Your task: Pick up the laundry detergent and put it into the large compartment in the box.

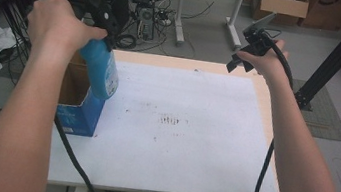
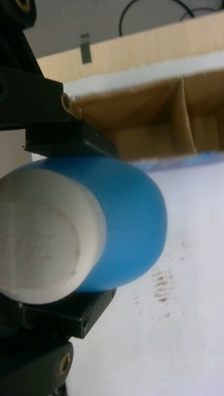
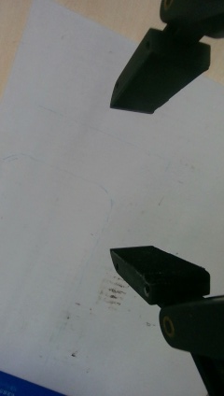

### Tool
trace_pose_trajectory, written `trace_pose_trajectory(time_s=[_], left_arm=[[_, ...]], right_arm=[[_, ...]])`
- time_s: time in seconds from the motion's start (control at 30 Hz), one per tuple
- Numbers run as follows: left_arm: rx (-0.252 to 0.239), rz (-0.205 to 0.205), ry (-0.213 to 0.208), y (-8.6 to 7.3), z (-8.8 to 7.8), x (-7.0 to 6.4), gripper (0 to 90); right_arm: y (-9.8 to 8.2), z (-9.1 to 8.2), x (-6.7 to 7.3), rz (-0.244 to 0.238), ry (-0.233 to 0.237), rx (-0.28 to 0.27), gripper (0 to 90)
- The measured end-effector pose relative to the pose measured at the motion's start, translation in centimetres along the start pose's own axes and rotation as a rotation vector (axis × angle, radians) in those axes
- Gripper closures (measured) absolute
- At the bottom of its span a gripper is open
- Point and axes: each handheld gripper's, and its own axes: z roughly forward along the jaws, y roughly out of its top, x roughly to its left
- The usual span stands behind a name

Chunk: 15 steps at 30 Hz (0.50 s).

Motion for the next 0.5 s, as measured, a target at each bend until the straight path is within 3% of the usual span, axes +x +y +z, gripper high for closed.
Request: trace_pose_trajectory(time_s=[0.27,0.5], left_arm=[[-0.018,-0.073,0.022,-0.4,-1.0,3.3,38.1],[-0.036,-0.113,0.051,-0.7,-1.2,5.8,38.2]], right_arm=[[0.0,0.1,-0.1,-0.002,-0.004,0.006,23.4],[0.0,0.1,-0.2,0.002,-0.009,0.007,23.4]])
